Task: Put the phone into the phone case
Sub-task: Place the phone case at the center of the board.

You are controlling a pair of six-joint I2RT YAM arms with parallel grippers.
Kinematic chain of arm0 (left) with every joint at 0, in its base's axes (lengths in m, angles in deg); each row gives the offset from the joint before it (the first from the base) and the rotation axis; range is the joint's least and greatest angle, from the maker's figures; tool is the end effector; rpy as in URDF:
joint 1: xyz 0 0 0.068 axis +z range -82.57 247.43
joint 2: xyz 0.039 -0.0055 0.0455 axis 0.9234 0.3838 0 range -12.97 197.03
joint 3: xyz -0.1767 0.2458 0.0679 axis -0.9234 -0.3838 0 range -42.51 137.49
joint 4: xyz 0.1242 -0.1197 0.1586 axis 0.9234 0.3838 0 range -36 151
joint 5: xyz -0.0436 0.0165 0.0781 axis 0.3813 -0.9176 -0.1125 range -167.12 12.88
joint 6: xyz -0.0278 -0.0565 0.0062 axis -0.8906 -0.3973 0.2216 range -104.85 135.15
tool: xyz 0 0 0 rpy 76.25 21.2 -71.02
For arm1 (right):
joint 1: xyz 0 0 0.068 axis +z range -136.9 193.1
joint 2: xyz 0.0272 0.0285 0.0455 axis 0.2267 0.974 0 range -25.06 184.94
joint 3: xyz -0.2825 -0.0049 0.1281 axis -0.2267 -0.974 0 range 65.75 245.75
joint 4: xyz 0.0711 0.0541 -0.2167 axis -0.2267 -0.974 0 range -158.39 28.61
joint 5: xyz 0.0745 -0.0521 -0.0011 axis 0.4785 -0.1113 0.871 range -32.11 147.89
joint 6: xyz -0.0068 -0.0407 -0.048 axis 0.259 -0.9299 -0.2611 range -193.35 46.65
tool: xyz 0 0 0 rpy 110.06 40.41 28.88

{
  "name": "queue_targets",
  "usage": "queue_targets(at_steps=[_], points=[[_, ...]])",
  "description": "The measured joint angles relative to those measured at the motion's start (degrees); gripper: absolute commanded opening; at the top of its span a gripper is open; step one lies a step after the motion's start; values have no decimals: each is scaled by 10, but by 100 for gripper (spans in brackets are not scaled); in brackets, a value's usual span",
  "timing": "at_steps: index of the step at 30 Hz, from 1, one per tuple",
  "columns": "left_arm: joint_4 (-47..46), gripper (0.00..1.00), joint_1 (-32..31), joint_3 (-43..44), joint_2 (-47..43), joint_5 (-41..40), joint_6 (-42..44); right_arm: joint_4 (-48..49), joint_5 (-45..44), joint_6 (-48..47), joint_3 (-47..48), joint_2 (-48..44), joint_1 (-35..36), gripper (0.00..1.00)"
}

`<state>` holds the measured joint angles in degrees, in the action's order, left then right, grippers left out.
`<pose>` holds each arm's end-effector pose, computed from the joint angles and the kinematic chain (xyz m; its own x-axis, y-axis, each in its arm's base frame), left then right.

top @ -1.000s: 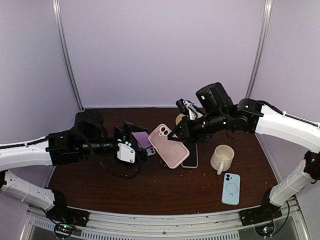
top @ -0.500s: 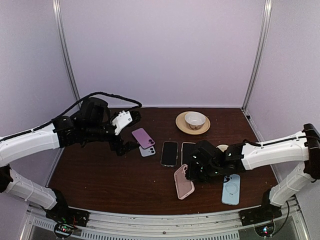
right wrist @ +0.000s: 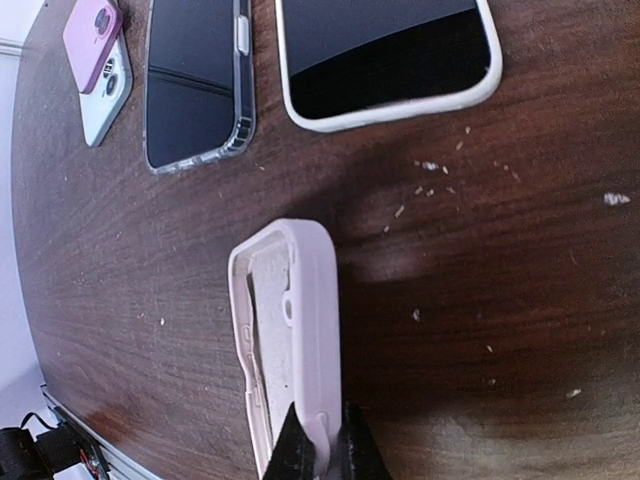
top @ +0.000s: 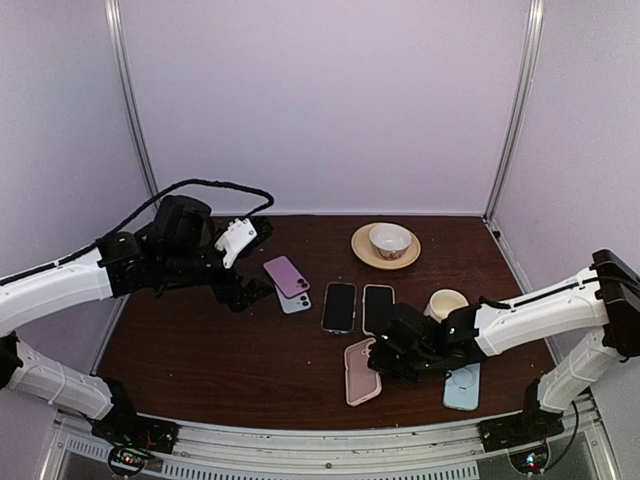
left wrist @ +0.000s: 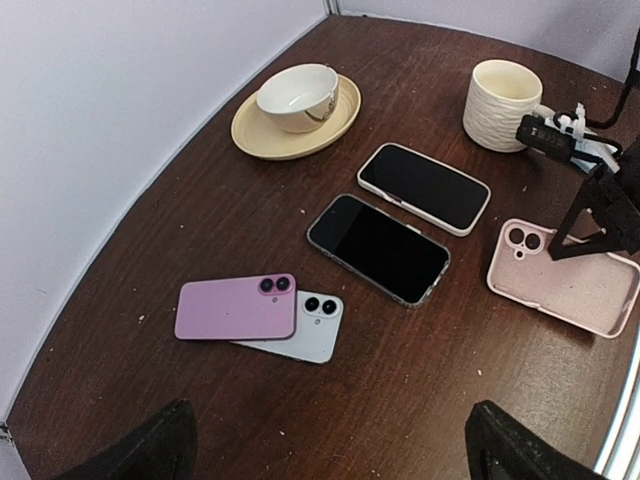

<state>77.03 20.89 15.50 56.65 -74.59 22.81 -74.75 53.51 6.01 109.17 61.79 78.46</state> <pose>0.1628 -0.1750 0.3428 -0.2875 0.4970 -0.8188 0.7955 0.5999 0.0849 0.1153 0.2425 0.2082 -0.9380 0.3054 -0.1639 0.1787 0.8313 0.5264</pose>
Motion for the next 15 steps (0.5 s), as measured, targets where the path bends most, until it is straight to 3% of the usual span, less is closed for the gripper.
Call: queue_targets(at_steps=[2, 5, 11, 15], points=[[2, 97, 0, 0, -9, 0, -3, -1, 3, 4, -8, -7, 3, 32], [2, 97, 0, 0, -18, -2, -6, -34, 12, 3, -15, -12, 6, 46], [2, 98, 0, -1, -21, -3, -8, -126, 19, -44, -1, -14, -1, 65], [3, 98, 3, -1, -13, -7, -18, -253, 16, -134, 121, -4, -5, 71]])
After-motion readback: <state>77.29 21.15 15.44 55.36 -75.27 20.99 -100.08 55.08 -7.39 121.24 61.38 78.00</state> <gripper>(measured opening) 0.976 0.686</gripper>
